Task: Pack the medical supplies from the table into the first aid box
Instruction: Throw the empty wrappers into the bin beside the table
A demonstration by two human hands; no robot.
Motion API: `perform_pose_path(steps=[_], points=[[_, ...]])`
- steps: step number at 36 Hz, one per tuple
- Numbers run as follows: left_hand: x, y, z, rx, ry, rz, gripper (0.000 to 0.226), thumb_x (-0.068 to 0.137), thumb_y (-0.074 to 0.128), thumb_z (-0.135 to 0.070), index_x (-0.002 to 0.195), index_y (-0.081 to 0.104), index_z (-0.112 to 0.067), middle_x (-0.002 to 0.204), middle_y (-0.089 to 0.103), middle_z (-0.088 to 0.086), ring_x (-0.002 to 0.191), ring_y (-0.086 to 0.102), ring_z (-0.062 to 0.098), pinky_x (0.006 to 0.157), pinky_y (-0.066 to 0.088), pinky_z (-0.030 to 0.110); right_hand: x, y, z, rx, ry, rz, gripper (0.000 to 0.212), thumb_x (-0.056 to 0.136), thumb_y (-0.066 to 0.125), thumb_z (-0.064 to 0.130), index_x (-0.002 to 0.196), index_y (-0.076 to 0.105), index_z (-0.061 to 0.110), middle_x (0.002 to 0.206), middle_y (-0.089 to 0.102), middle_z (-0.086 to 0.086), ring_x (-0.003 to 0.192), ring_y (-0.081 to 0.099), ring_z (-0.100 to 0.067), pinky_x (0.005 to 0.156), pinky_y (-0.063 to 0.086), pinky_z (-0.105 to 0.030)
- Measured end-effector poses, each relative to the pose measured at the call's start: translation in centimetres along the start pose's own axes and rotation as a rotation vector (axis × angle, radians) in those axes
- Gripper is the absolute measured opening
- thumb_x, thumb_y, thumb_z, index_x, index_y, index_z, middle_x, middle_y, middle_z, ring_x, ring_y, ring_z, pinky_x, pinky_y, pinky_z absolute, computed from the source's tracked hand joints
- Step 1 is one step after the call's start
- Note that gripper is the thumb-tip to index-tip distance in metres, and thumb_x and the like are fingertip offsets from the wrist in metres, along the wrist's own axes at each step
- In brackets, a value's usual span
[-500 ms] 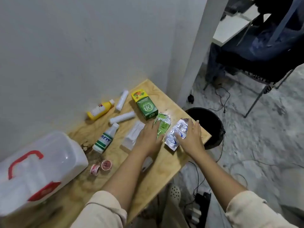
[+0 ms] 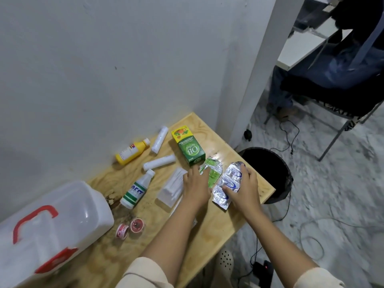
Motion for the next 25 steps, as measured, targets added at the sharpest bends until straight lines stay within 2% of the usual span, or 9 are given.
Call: perform_pose_path(steps=[4,9,12,15,20,22,25], points=[[0.4,-0.4,0.1,-0.048,-0.007,0.007,0.07,0.089,0.067,-0.026,0.15,0.031,-0.02,0.138,0.034,0.012,0.131,0.036,0.031,0.105,0.028,0.037,0.2,-0.3,0.6,0.049,-0.031,-0.002,0.087,0.069,0.079,0.021,0.141,0.029,0.016,0.131,0.034,-0.01,0.12,0.042,-0.026,0.101,0.04,-0.037],[0.7,-0.6,0.0,-0.131,0.008,0.029,0.082,0.084,0.072,-0.019,0.153,0.027,-0.021,0.133,0.032,0.012,0.115,0.047,0.038,0.099,0.04,0.041,0.4,-0.3,0.6,0.104,-0.042,0.014,0.087,0.069,0.079,0.014,0.141,0.029,0.011,0.132,0.031,-0.012,0.121,0.043,-0.025,0.098,0.035,-0.026],[0.9,-0.7,0.1,-0.154,0.025,0.03,0.09,0.08,0.077,-0.019,0.154,0.026,-0.022,0.131,0.032,0.011,0.109,0.05,0.036,0.092,0.046,0.041,0.5,-0.4,0.2,0.146,-0.027,0.013,0.088,0.067,0.08,0.01,0.14,0.03,0.01,0.132,0.031,-0.013,0.122,0.042,-0.025,0.097,0.034,-0.023],[1.0,-0.7,0.2,-0.183,0.029,0.039,0.096,0.076,0.081,-0.021,0.154,0.026,-0.02,0.13,0.032,0.01,0.107,0.052,0.034,0.087,0.049,0.041,0.5,-0.8,-0.2,0.162,-0.013,0.0,0.089,0.067,0.08,0.01,0.141,0.03,0.011,0.132,0.033,-0.013,0.123,0.041,-0.024,0.095,0.031,-0.02],[1.2,-0.6,0.2,-0.308,0.015,0.051,0.096,0.073,0.082,-0.014,0.153,0.029,-0.016,0.129,0.032,0.009,0.111,0.051,0.033,0.091,0.051,0.045,0.6,-1.6,-0.6,0.165,0.004,0.013,0.087,0.07,0.078,0.009,0.141,0.029,0.012,0.134,0.033,-0.011,0.115,0.042,-0.015,0.091,0.032,-0.02],[1.3,-0.5,0.0,-0.374,0.015,0.054,0.091,0.075,0.078,-0.007,0.152,0.031,-0.015,0.128,0.032,0.009,0.114,0.05,0.031,0.093,0.051,0.041,0.7,-1.8,-0.9,0.167,0.016,0.016,0.086,0.07,0.076,0.007,0.141,0.029,0.014,0.135,0.033,-0.009,0.118,0.045,-0.02,0.09,0.034,-0.022],[1.6,-0.6,-0.5,-0.46,0.014,0.049,0.086,0.077,0.076,-0.005,0.15,0.033,-0.016,0.131,0.036,0.009,0.118,0.048,0.025,0.087,0.044,0.024,0.7,-2.2,-1.1,0.197,0.019,0.017,0.085,0.07,0.074,0.004,0.141,0.029,0.015,0.135,0.033,-0.008,0.117,0.048,-0.021,0.09,0.036,-0.023]])
Point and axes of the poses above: each hand's wrist, its own x-axis towards the middle knuckle, its own y-axis out of the palm, z = x × y, the point moved 7 cm from there along x, towards the middle knuckle
